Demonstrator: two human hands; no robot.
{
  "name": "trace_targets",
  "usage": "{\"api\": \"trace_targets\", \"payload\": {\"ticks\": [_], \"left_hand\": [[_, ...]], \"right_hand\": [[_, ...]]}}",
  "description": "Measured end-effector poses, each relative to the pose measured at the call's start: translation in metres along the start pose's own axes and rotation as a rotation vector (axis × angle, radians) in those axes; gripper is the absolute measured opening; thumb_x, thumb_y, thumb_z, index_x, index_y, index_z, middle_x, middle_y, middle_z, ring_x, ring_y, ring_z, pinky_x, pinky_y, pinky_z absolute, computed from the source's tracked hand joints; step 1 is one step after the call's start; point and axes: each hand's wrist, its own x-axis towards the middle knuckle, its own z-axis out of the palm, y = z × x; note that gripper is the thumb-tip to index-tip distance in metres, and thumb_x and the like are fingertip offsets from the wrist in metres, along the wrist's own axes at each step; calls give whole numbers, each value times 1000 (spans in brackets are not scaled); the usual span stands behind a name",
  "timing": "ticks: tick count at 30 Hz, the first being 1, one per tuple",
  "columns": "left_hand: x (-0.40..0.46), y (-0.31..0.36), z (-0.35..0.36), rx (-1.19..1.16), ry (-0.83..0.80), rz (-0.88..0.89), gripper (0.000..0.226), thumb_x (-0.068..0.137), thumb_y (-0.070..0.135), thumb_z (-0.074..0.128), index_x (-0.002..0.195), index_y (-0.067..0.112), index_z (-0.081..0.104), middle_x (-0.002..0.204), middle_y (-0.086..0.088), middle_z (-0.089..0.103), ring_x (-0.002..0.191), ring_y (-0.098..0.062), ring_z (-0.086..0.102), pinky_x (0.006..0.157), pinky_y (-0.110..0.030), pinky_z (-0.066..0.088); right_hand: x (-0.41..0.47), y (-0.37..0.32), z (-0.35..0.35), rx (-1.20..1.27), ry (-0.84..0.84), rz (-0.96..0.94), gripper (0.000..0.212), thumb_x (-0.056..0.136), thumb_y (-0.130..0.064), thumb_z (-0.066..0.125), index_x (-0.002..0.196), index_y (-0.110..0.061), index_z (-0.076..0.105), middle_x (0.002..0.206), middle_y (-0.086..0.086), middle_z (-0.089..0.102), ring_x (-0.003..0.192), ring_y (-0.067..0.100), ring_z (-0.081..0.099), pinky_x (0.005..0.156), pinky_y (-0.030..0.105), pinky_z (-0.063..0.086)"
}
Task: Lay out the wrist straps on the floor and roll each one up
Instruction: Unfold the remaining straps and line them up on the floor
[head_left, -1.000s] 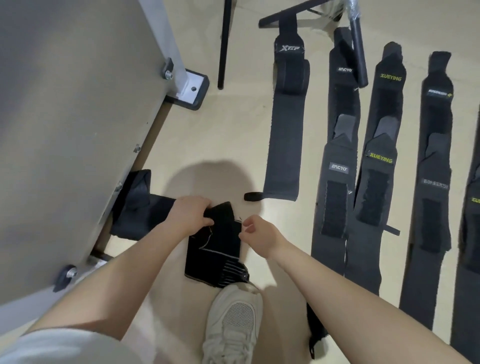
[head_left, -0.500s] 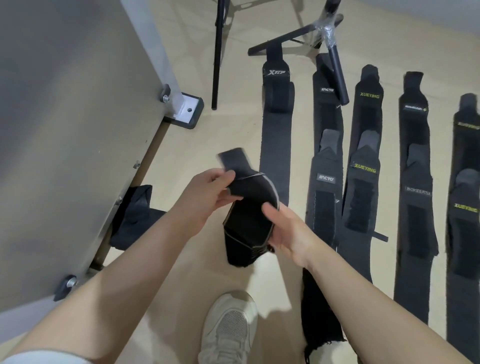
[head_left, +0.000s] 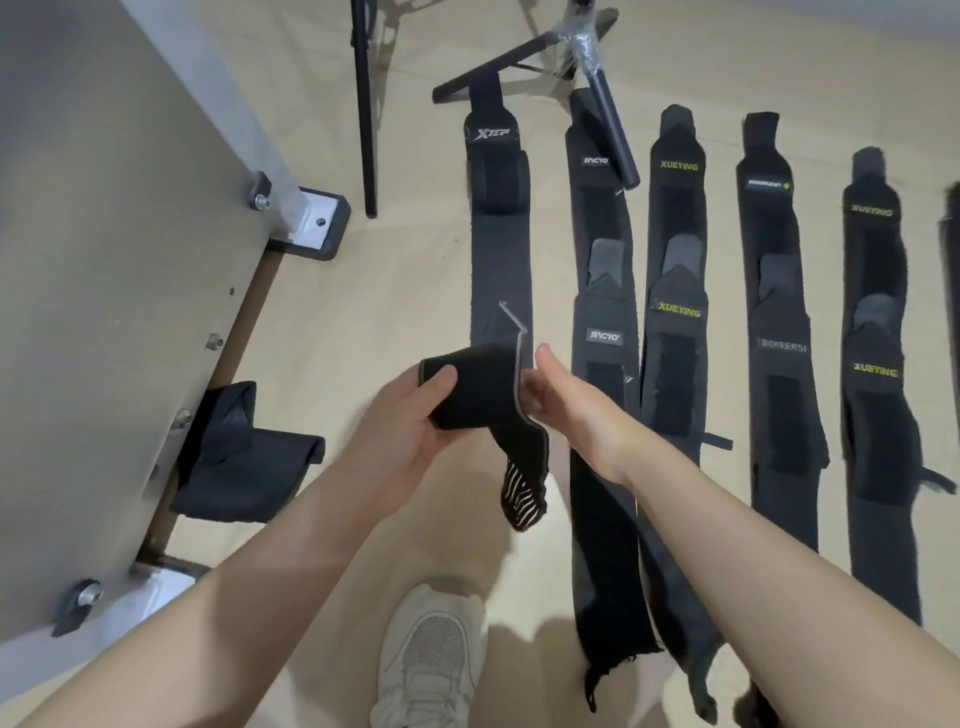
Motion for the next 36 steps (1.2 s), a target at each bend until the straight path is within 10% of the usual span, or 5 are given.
{"api": "trace_targets", "payload": {"ticks": [5,12,22,26,36], "left_hand": [[1,24,15,-51,-33,63,24,98,9,38,110,12,58,108,-6,69,103,-19,64,86,-35,55],[9,44,24,-74,-13,74,25,97,9,44,119,10,56,112,-5,68,98,-19,67,79,-32,57],[27,25,32,648,401,135,68,87,6,61,144,16,25,138,-2,41,113,-16,48,87,-21,41],[-1,19,27,880,-293,556,83,76,-16,47,136,40,34,154,10,18,138,3,20,111,-13,22],[4,24,41,440,92,351,18,92,7,54,80,-5,59,68,-7,53,63,-13,54,57,-19,47]], "right_hand": [[-23,7,-9,-29,-82,-25,52,78,-68,50,102,-23,60,116,6,66,100,14,62,95,27,45],[-37,-6,-21,-132,276,-230,29,88,-1,59,107,-21,49,91,25,69,85,42,67,83,53,52],[-49,-38,-29,212,262,-270,29,95,2,42,93,-9,68,86,8,72,77,17,66,75,28,54],[-47,-42,-32,423,123,-233,44,88,19,31,115,-3,58,100,14,70,81,18,69,65,24,58],[-37,-28,-28,-116,384,-274,21,88,-21,65,71,-9,67,64,-5,63,62,-2,55,68,8,45]]}}
